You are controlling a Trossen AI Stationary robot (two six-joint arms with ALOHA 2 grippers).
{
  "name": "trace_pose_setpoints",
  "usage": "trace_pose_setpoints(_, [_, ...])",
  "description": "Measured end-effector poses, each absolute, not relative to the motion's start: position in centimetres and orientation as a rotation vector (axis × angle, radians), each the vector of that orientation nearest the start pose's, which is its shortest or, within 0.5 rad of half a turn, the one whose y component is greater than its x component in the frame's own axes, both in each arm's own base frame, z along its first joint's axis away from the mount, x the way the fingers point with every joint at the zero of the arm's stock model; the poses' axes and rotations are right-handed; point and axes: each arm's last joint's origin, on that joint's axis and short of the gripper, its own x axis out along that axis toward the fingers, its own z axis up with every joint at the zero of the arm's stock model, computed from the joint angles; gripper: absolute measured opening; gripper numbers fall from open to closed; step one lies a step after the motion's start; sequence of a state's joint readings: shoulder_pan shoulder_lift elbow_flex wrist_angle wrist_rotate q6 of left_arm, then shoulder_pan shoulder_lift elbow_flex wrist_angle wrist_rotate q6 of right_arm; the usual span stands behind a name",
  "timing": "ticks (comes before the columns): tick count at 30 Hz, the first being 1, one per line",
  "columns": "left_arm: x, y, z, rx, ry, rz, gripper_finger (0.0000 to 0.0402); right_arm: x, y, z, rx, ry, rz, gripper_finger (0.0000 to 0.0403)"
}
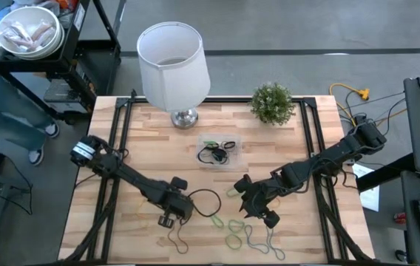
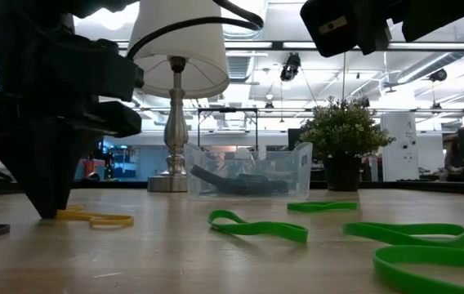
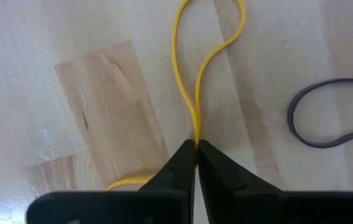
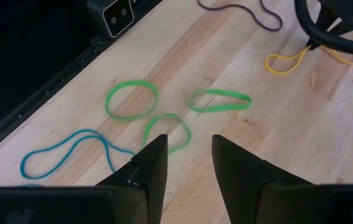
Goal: Pick and place rubber bands into bin
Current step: Put the yellow rubber band into the transparent bin
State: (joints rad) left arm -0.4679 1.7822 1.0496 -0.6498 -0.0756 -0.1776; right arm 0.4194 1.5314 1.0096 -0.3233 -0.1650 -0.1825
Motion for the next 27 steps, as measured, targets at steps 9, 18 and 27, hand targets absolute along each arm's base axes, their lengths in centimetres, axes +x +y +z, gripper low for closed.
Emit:
trace_pose_setpoints(9, [27.0,-14.3,18.6,0.353,1.206,-0.085,0.0,28.6,13.3,22.5,-0.261,0.808,0.61,0.0109])
trace_pose_setpoints(18, [26.6,-13.9,20.9,0.444,1.045,0.073,0.0,28.5,13.2,22.4,-0.223,0.836,0.589,0.0098])
trace_pose_setpoints(27, [27.7,-13.2,22.1,0.587,0.9,0.154,0.0,28.5,13.2,22.4,-0.223,0.843,0.588,0.0086])
